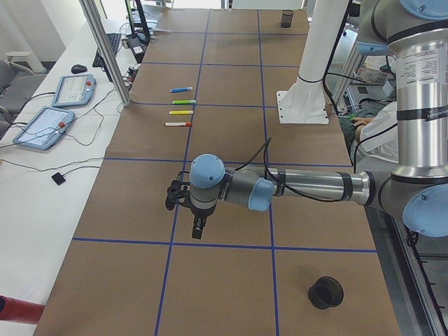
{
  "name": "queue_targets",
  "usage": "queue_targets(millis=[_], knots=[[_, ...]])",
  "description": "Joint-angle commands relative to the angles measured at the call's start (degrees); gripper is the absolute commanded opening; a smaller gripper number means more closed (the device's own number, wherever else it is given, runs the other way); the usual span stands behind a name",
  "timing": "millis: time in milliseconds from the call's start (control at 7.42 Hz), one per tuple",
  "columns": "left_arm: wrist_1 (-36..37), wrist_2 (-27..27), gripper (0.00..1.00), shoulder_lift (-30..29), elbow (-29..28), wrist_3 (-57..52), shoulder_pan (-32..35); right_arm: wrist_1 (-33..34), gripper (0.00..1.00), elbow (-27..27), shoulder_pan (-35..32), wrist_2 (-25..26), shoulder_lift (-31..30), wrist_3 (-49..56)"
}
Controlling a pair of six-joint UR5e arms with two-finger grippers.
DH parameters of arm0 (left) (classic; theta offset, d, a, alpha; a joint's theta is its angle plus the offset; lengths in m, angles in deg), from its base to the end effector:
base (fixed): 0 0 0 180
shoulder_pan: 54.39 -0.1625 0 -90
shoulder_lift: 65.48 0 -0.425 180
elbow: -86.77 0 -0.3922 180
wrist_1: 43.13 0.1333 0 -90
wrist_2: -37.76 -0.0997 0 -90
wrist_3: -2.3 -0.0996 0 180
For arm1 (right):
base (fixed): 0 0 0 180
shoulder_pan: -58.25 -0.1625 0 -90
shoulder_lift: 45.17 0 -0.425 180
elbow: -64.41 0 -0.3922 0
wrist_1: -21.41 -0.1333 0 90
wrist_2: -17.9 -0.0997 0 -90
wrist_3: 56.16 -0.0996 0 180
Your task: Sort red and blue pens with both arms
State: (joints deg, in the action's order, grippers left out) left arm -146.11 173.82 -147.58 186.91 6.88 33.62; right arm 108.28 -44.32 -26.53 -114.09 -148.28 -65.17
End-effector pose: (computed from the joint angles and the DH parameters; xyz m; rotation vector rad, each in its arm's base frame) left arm -0.0460 -0.4497 0.6087 0.2049 0.8119 0.0642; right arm 0.0297 -0.4081 0.5960 0.0541 -0.7437 0.0071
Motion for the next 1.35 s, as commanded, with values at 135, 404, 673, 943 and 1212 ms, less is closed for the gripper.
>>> queue_targets(millis=[135,404,673,943,1212], knots=[[-0.03,0.0,1.0,-0.34,-0.12,0.0,0.05,-0.03,0.99,-0.26,-0.04,-0.29,0.01,-0.04],[-1.25,-0.35,1.0,0.36,0.23,0.0,0.31,-0.12,0.99,-0.34,-0.04,-0.37,0.01,-0.04],[-1.26,0.09,1.0,0.71,1.02,0.44,0.14,-0.12,0.99,-0.87,-0.04,-1.16,0.01,-0.48],[-1.26,0.0,1.0,1.42,1.38,0.61,0.05,-2.13,0.99,-1.14,-0.04,-1.69,-0.16,-0.74],[-1.17,0.0,1.0,1.42,1.47,0.61,0.05,-2.58,0.99,-0.97,-0.04,-1.96,-0.16,-1.1]])
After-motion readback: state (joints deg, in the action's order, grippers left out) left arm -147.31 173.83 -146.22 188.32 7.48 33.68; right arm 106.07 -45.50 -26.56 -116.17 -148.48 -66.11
